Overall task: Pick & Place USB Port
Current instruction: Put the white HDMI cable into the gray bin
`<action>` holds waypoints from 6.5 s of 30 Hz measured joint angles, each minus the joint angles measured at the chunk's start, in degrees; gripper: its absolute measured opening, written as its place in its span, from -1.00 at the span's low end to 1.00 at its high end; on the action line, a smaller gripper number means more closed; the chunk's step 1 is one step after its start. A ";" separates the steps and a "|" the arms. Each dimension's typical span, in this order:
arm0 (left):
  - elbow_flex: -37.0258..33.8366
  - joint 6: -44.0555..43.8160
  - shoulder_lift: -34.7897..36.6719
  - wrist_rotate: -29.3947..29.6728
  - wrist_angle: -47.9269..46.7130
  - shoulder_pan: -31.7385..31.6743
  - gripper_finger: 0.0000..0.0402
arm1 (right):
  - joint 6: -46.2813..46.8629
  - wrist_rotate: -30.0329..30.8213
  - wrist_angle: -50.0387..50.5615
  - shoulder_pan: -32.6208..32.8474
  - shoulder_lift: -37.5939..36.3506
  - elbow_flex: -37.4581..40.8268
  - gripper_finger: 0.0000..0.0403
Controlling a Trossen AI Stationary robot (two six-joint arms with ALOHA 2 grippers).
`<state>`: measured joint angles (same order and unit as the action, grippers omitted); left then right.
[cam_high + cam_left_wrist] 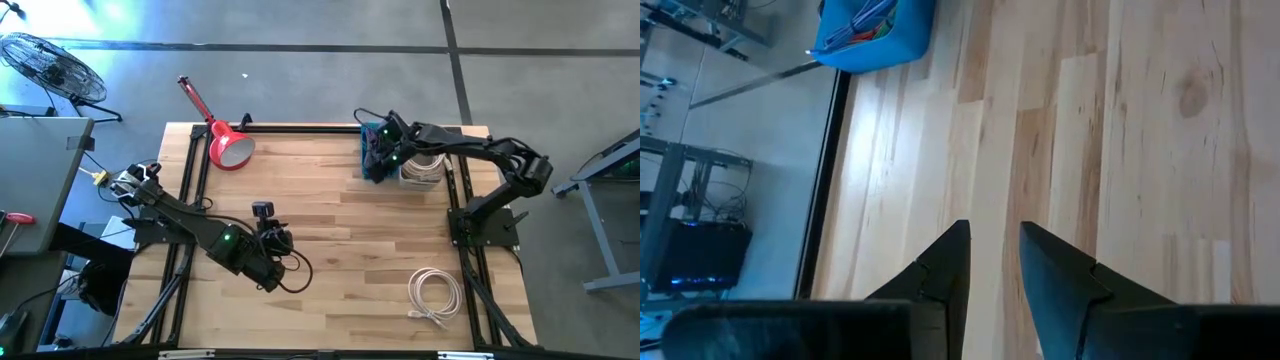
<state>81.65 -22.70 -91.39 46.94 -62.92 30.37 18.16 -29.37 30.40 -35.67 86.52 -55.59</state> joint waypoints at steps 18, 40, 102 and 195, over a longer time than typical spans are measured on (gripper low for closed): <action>0.00 -0.02 0.00 -0.01 0.04 0.00 -0.58 | 24.72 3.37 34.41 33.72 0.00 0.01 -0.24; 0.03 -0.02 0.00 -0.01 0.04 0.01 -0.58 | 32.08 27.87 35.55 72.94 -0.02 0.04 -0.24; 0.02 -0.04 0.00 -0.03 0.07 0.01 -0.58 | 33.38 38.66 36.81 70.33 12.88 0.17 -0.95; 0.00 -0.02 0.00 -2.35 7.94 0.00 -0.58 | -5.79 50.36 27.51 -6.25 -21.25 5.74 -0.42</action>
<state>81.65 -22.72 -91.39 44.59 -54.97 30.37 12.37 20.99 57.91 -41.92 65.27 -49.85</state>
